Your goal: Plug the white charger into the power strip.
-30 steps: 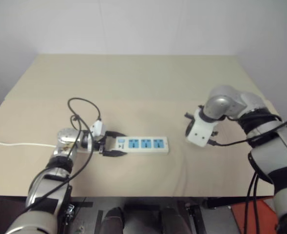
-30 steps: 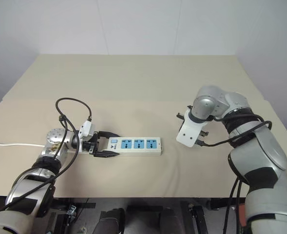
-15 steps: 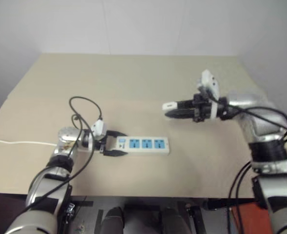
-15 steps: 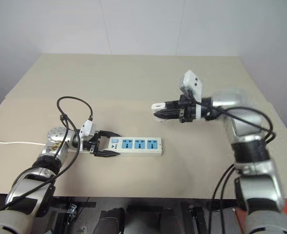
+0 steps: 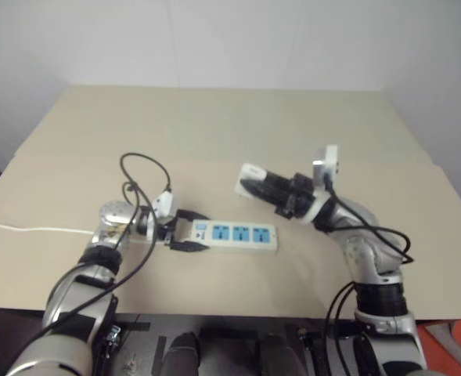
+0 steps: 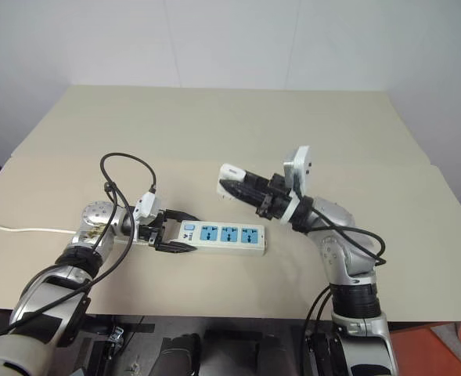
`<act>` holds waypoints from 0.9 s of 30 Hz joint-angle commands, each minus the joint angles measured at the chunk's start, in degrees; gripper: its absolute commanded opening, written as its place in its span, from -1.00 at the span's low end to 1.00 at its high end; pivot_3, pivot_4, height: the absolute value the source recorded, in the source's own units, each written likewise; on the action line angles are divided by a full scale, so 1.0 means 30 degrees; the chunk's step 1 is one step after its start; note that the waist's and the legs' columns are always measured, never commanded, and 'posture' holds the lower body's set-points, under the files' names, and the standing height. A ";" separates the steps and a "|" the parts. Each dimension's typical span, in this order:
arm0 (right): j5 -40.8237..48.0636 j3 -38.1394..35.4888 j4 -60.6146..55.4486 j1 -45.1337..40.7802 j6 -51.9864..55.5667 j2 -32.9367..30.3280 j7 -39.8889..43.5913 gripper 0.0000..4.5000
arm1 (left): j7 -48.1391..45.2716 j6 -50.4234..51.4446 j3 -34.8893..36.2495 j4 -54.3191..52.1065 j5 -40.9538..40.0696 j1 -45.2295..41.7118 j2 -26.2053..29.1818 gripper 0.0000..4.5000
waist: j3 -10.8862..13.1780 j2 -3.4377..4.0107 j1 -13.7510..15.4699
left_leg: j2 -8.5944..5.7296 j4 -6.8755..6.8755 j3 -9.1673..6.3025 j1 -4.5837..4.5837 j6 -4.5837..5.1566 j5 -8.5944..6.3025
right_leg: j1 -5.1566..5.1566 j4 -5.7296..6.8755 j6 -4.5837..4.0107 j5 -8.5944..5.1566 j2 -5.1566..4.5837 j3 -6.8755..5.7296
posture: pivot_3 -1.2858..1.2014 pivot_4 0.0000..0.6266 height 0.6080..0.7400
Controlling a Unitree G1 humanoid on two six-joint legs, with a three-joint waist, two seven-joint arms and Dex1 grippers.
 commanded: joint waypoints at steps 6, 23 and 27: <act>-0.2556 0.2572 0.2351 -0.0515 -0.4260 -0.0671 0.2615 -0.52 | -0.0132 0.0335 -0.1187 -0.1224 -0.0942 -0.0067 0.0126 0.45 | 0.0000 -0.0001 -0.0030 | 0.0000 0.0001 0.0000 0.0008 0.0000 0.0000 | 0.0005 0.0003 0.0001 0.0000 0.0001 0.0000 | 0.03 -0.52 1.00; -0.3467 0.3079 0.5974 -0.1844 -0.4567 -0.0110 0.2716 -0.52 | -0.0132 0.0352 -0.1363 -0.1060 -0.1110 0.0189 0.0137 0.45 | 0.0000 -0.0001 0.0001 | 0.0001 0.0000 -0.0001 0.0005 -0.0001 0.0000 | 0.0002 -0.0005 0.0000 0.0000 0.0001 -0.0001 | 0.03 -0.52 1.00; -0.3286 0.3168 0.6007 -0.1682 -0.4174 0.0264 0.2428 -0.52 | -0.0132 0.0453 -0.1135 -0.0942 -0.1047 0.0305 0.0022 0.45 | 0.0000 -0.0001 -0.0012 | 0.0001 0.0000 -0.0001 0.0006 -0.0001 0.0000 | 0.0002 -0.0005 0.0000 0.0000 0.0001 -0.0001 | 0.03 -0.52 1.00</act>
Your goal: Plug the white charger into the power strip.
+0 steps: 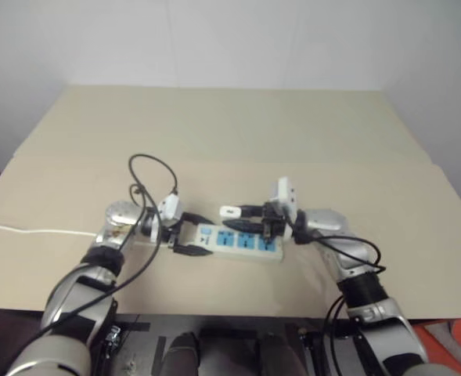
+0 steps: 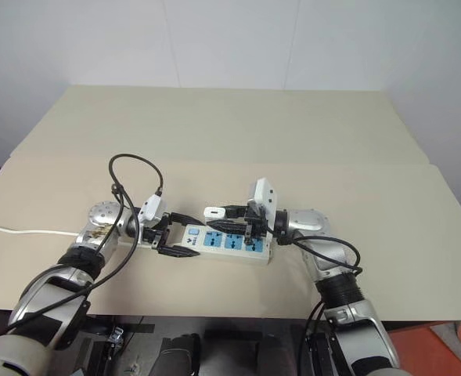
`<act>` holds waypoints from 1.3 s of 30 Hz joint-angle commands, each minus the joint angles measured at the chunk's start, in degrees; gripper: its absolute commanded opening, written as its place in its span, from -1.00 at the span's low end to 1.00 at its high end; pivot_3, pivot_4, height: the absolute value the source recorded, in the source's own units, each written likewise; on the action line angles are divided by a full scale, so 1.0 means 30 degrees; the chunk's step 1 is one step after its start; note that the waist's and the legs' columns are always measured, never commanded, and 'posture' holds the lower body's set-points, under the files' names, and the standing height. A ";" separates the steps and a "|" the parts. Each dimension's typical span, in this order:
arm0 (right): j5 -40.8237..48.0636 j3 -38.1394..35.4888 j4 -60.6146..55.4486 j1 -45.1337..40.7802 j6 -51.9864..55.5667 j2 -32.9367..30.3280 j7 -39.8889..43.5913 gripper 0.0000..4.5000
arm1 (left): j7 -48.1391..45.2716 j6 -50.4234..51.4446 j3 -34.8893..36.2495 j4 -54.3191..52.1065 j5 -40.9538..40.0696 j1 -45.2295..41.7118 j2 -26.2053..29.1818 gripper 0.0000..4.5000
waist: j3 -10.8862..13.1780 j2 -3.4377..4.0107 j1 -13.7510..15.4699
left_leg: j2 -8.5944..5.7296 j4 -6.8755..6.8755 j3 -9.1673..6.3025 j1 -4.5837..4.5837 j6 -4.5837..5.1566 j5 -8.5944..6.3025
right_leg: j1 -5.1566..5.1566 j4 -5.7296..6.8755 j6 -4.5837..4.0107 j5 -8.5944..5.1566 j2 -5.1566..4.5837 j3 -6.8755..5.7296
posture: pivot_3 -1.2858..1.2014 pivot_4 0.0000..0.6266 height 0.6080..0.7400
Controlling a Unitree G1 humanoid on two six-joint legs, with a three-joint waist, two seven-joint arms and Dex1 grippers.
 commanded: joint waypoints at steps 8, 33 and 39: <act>0.0094 0.0176 0.0001 0.0230 0.0135 0.0696 -0.0241 -0.52 | -0.0061 0.0115 0.0484 -0.0225 0.0160 0.0175 -0.0164 0.45 | 0.0000 0.0000 0.0003 | 0.0000 0.0000 0.0000 0.0000 0.0000 0.0000 | 0.0001 0.0000 0.0000 0.0000 0.0000 0.0001 | 0.03 -0.52 1.00; -0.0398 -0.0413 0.4280 -0.0048 -0.2129 0.0714 0.0723 -0.52 | -0.0061 0.0123 0.1210 0.0122 0.0719 0.0246 -0.0190 0.45 | -0.0004 -0.0003 -0.0009 | 0.0000 0.0001 0.0000 0.0029 -0.0001 0.0001 | 0.0027 0.0010 0.0000 0.0000 0.0000 0.0001 | 0.03 -0.52 1.00; -0.0854 -0.0243 0.5472 -0.0264 -0.2810 0.0269 0.1411 -0.52 | -0.0061 0.0122 0.1284 0.0071 0.0844 0.0211 -0.0141 0.45 | -0.0010 -0.0011 0.0024 | 0.0000 0.0001 -0.0001 0.0037 -0.0001 0.0001 | 0.0038 0.0009 0.0000 0.0000 0.0000 0.0000 | 0.03 -0.52 1.00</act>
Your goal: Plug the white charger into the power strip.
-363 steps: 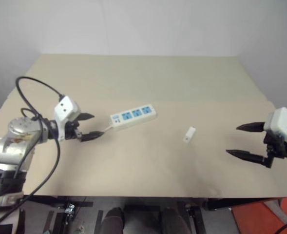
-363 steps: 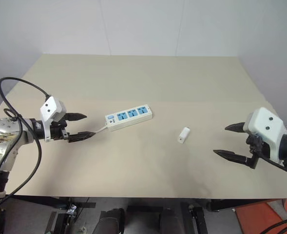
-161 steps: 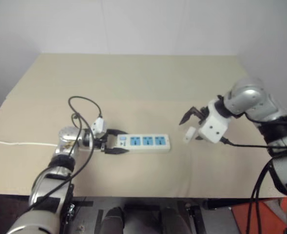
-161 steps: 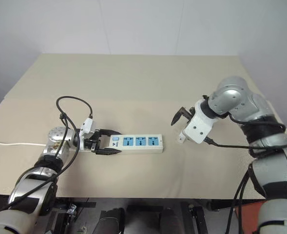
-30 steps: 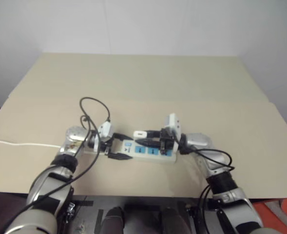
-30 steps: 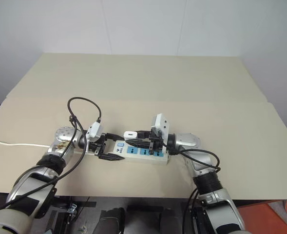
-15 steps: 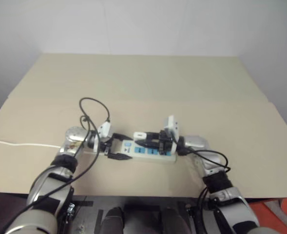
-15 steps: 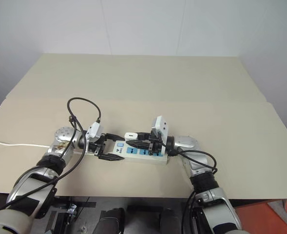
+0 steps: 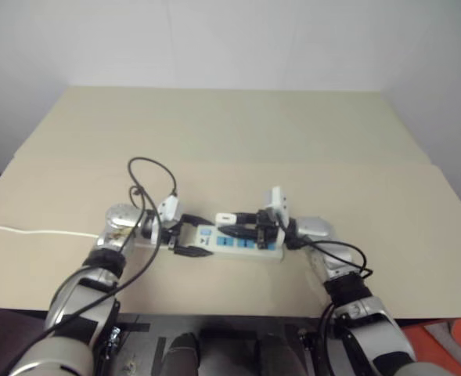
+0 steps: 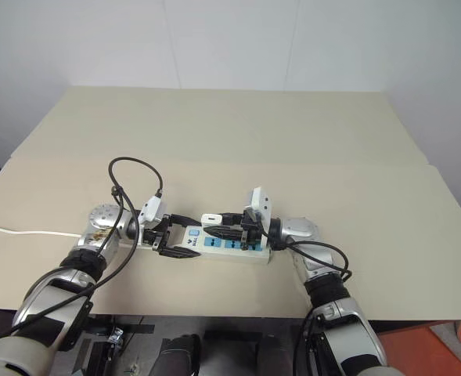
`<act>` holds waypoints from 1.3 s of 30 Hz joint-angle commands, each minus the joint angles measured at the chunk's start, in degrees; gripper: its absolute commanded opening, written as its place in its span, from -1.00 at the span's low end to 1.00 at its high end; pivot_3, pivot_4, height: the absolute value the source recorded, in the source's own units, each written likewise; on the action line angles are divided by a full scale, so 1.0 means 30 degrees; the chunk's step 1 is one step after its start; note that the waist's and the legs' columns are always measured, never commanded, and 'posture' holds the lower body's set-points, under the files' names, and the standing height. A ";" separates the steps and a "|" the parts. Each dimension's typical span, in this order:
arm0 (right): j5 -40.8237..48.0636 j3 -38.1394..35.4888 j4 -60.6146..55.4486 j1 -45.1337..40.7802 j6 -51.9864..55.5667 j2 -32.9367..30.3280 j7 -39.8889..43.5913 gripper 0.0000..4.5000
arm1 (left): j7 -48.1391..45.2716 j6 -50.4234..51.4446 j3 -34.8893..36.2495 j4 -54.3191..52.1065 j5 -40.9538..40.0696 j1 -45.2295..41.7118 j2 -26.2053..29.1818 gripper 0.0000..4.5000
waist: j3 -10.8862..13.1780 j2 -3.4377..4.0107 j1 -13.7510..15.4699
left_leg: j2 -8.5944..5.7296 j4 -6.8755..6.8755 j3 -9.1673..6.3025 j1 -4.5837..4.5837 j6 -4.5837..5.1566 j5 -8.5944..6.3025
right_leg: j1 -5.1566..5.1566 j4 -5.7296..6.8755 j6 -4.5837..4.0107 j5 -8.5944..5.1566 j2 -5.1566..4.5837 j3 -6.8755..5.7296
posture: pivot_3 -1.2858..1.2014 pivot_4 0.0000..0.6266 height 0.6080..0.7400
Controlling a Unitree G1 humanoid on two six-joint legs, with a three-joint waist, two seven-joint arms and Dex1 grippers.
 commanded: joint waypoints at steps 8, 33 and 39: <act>-0.1962 0.0798 0.2587 0.0140 -0.0601 -0.1008 -0.0238 -0.52 | -0.0046 0.0128 0.0441 -0.0223 0.0186 -0.0024 0.0262 0.45 | -0.0018 -0.0013 0.0003 | 0.0000 0.0000 -0.0001 0.0021 0.0000 0.0000 | 0.0020 0.0001 0.0000 0.0000 0.0000 0.0001 | 0.03 -0.52 1.00; -0.2271 0.1224 0.4570 -0.0310 -0.1121 -0.2412 -0.0049 -0.36 | -0.0046 0.0215 0.0707 -0.0238 0.0383 -0.0001 0.0154 0.45 | -0.0034 -0.0019 -0.0036 | 0.0001 -0.0001 -0.0001 0.0299 -0.0001 -0.0001 | 0.0304 -0.0019 0.0022 -0.0002 0.0003 0.0003 | 0.03 -0.52 1.00; -0.2102 0.0958 0.4674 -0.0622 -0.1558 -0.2195 -0.0131 0.52 | -0.0046 0.0159 0.0770 -0.0179 0.0477 -0.0036 0.0055 0.45 | -0.0095 -0.0118 -0.0075 | 0.0010 -0.0002 -0.0001 0.0313 -0.0001 -0.0001 | 0.0319 -0.0033 0.0023 -0.0002 0.0012 0.0002 | 0.03 -0.52 1.00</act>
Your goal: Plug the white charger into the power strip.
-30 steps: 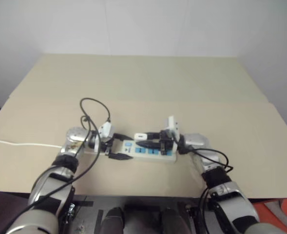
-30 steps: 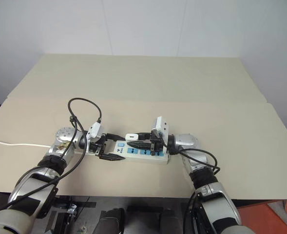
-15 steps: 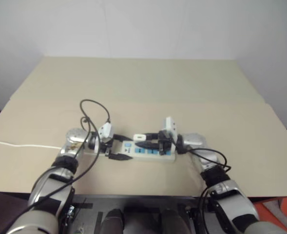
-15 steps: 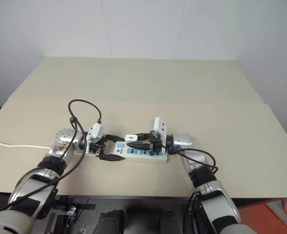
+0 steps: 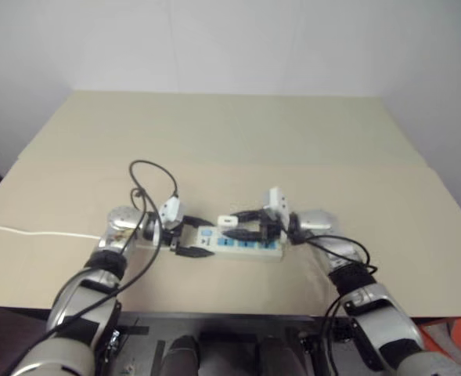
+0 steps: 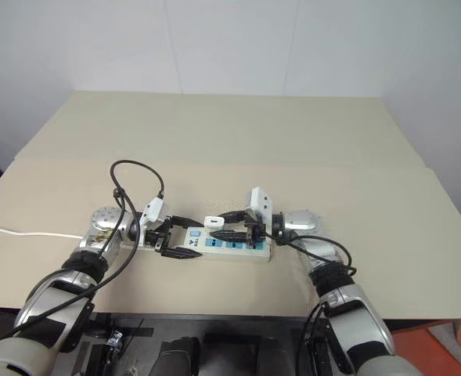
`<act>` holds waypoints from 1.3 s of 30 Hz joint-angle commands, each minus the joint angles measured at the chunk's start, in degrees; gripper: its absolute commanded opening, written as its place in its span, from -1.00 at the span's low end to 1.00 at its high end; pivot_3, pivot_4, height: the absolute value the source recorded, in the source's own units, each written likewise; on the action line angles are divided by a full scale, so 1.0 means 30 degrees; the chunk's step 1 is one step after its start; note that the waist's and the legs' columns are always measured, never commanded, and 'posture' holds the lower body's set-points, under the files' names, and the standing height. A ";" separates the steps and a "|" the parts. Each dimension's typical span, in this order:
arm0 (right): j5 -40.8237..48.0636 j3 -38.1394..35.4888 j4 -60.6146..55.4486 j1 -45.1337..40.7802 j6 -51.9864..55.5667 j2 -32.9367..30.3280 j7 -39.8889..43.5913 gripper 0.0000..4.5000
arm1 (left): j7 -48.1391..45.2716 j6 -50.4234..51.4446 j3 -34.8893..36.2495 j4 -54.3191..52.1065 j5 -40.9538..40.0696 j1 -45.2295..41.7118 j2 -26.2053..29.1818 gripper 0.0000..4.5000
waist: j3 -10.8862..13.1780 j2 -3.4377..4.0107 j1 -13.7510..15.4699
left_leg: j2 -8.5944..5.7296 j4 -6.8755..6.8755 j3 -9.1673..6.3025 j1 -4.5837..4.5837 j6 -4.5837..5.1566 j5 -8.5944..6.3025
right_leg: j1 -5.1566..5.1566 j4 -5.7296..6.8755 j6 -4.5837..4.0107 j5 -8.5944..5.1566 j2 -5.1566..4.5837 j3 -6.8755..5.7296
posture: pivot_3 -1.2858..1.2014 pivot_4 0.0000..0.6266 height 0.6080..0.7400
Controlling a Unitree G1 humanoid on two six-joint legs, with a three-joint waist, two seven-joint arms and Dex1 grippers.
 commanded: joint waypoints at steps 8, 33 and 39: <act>-0.1417 -0.0369 0.1358 0.1048 -0.0045 -0.0426 -0.0074 0.98 | -0.0453 -0.0265 0.0577 -0.0133 0.0150 -0.0301 0.0135 0.45 | -0.0018 -0.0030 -0.0052 | 0.0002 -0.0001 0.0000 0.0007 0.0000 0.0000 | 0.0010 -0.0012 0.0005 0.0000 0.0000 0.0002 | 0.03 -0.52 1.00; -0.0233 -0.1997 -0.2860 0.1156 0.0931 -0.1885 0.1101 1.00 | -0.0453 0.0744 0.1640 -0.0644 0.0433 0.0162 -0.0291 0.99 | 0.0015 -0.0004 -0.0062 | 0.0000 -0.0176 0.0001 -0.0062 -0.0001 0.0000 | -0.0065 -0.0153 -0.0010 0.0008 -0.0002 -0.0001 | 0.03 -0.52 1.00; 0.0553 -0.2592 -0.4258 0.1584 0.1733 -0.2995 0.1903 1.00 | -0.0453 0.2891 0.1345 -0.4682 -0.2503 0.1349 0.0723 0.99 | 0.0028 0.0017 -0.0060 | 0.0001 -0.0235 0.0001 -0.0325 0.0000 0.0002 | -0.0351 -0.0174 -0.0023 0.0014 -0.0007 -0.0001 | 0.03 -0.52 1.00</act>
